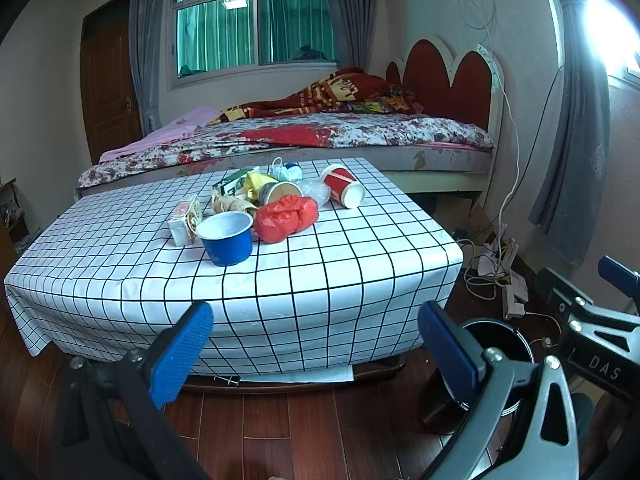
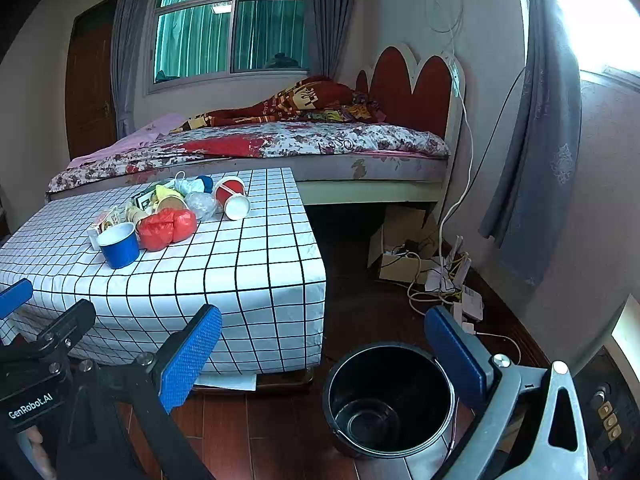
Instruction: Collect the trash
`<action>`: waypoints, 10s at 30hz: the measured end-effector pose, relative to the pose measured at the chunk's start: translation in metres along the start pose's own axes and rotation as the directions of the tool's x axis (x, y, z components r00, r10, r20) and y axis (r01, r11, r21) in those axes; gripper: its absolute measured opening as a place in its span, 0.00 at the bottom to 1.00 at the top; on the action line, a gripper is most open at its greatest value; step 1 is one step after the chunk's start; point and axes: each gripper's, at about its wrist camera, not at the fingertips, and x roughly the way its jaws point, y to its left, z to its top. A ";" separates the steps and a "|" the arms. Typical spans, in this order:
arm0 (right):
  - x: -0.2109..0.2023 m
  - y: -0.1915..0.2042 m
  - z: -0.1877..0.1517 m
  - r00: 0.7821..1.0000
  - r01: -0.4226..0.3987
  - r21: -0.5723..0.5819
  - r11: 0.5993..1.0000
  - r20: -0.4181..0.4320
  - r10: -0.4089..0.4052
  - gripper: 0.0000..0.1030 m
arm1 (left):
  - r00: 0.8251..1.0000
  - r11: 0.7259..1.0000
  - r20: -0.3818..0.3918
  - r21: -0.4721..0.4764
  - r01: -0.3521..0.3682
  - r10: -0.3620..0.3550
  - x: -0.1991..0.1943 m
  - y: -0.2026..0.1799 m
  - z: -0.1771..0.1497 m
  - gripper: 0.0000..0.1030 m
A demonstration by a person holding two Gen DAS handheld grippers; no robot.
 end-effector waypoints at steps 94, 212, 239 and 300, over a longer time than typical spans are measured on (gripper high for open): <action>0.342 0.131 0.120 0.912 -0.367 -0.238 0.899 -0.284 0.297 0.56 | 0.994 0.986 -0.088 -0.142 -0.083 0.071 0.228 0.125 0.045 0.77; 0.260 0.226 0.076 0.870 -0.445 -0.155 0.882 -0.311 0.384 0.99 | 0.975 0.966 -0.163 -0.188 -0.178 0.148 0.196 0.193 0.043 0.90; 0.268 0.202 0.080 0.814 -0.549 -0.096 0.831 -0.286 0.505 0.38 | 0.977 0.971 -0.185 -0.196 -0.140 0.104 0.212 0.207 0.045 0.34; 0.104 -0.102 0.020 0.971 -0.236 0.132 0.963 -0.013 0.240 0.38 | 0.925 0.905 -0.085 0.193 0.379 -0.369 0.086 -0.092 0.019 0.34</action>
